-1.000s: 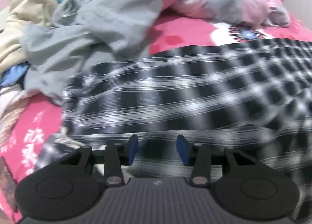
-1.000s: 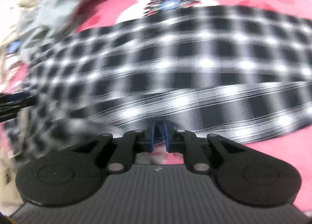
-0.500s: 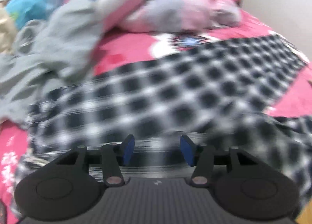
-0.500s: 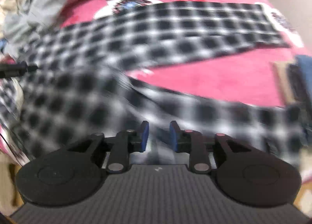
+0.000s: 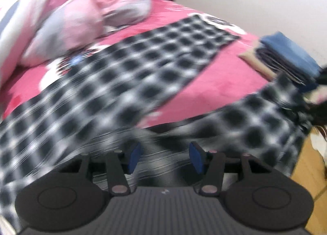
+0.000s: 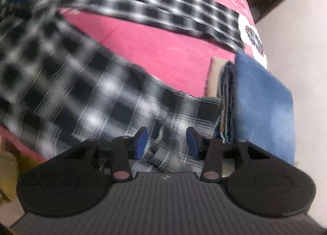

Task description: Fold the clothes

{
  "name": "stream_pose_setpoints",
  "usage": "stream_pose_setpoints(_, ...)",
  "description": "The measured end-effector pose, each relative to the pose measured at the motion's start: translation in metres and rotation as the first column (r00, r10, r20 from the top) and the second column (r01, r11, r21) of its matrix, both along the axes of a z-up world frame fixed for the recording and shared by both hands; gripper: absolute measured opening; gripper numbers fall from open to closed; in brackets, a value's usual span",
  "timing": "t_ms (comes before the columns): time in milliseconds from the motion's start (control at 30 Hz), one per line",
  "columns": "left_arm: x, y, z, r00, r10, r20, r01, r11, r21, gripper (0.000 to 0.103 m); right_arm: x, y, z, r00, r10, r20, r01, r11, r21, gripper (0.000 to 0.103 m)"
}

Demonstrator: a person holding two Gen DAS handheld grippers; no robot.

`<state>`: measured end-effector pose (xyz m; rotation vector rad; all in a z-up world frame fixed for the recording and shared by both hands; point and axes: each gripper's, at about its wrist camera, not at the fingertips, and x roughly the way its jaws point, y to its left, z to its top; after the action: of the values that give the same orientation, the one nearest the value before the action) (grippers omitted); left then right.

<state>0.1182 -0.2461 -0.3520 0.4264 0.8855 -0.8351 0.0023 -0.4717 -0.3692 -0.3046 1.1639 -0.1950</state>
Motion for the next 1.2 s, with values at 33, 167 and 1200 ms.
stream_pose_setpoints(33, -0.005, -0.007, -0.001, 1.000, -0.023, -0.001, 0.023, 1.000, 0.003, 0.054, 0.002, -0.004, -0.001, 1.000, -0.008, 0.004, 0.008, 1.000, 0.021, 0.041)
stream_pose_setpoints(167, -0.019, -0.027, -0.006, 0.996, -0.085, 0.005, 0.085, 0.996, 0.032, 0.054, 0.014, -0.009, -0.019, 0.999, 0.013, -0.041, -0.011, 0.999, 0.052, 0.041)
stream_pose_setpoints(1200, -0.026, -0.165, 0.009, 0.923, -0.317, -0.216, 0.256, 0.929, -0.268, 0.065, -0.054, -0.157, 0.083, 0.825, -0.523, 0.213, 0.376, 0.790, 0.484, 0.002)
